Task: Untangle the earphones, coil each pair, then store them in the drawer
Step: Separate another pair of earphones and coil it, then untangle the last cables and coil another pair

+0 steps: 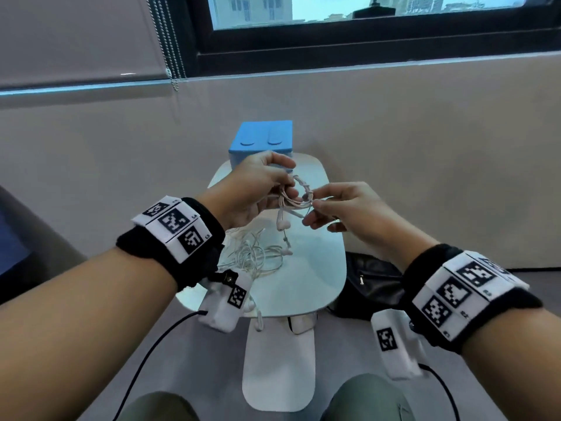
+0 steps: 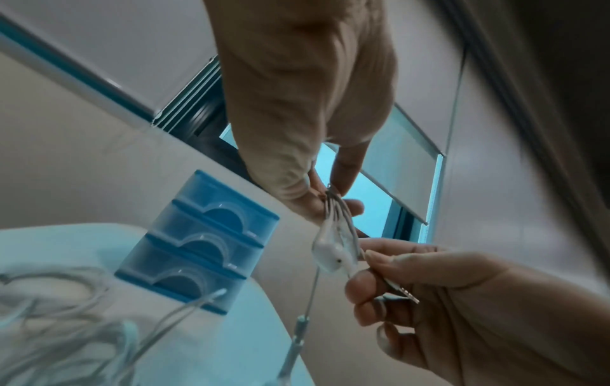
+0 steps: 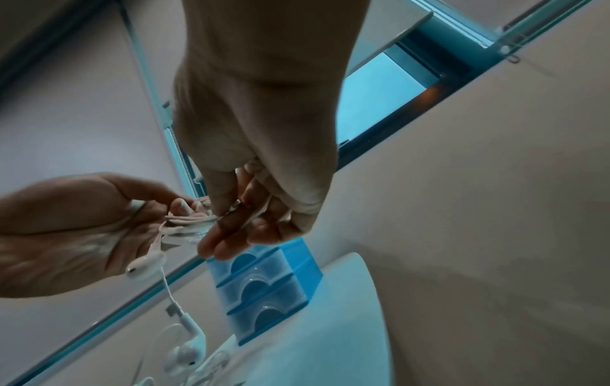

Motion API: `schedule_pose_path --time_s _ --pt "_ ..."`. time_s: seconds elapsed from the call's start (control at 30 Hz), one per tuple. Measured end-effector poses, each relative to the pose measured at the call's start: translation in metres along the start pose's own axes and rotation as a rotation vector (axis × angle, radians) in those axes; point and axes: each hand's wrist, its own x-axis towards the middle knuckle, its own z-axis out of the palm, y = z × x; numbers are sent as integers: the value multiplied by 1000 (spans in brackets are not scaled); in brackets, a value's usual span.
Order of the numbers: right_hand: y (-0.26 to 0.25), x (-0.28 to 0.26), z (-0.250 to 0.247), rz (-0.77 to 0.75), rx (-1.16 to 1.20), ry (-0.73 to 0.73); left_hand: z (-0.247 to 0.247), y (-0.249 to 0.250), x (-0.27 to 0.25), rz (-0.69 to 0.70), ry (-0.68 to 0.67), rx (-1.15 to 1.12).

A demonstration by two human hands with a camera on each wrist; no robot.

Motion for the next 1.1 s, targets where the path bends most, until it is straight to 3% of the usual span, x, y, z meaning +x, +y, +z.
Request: schedule_pose_path --time_s 0.1,0.23,0.37,0.63,1.1 --pt "18 16 2 76 -41 45 -1 -18 17 -100 -22 81" --pt "46 40 15 120 -172 88 -6 -41 42 -177 -40 494" --pt "62 61 29 101 -347 165 -12 -53 66 -179 -56 875" --pt "77 96 45 65 -446 206 -18 -59 85 -94 -57 1232" --pt "68 104 28 127 -363 19 -20 -50 83 -80 -168 1311"
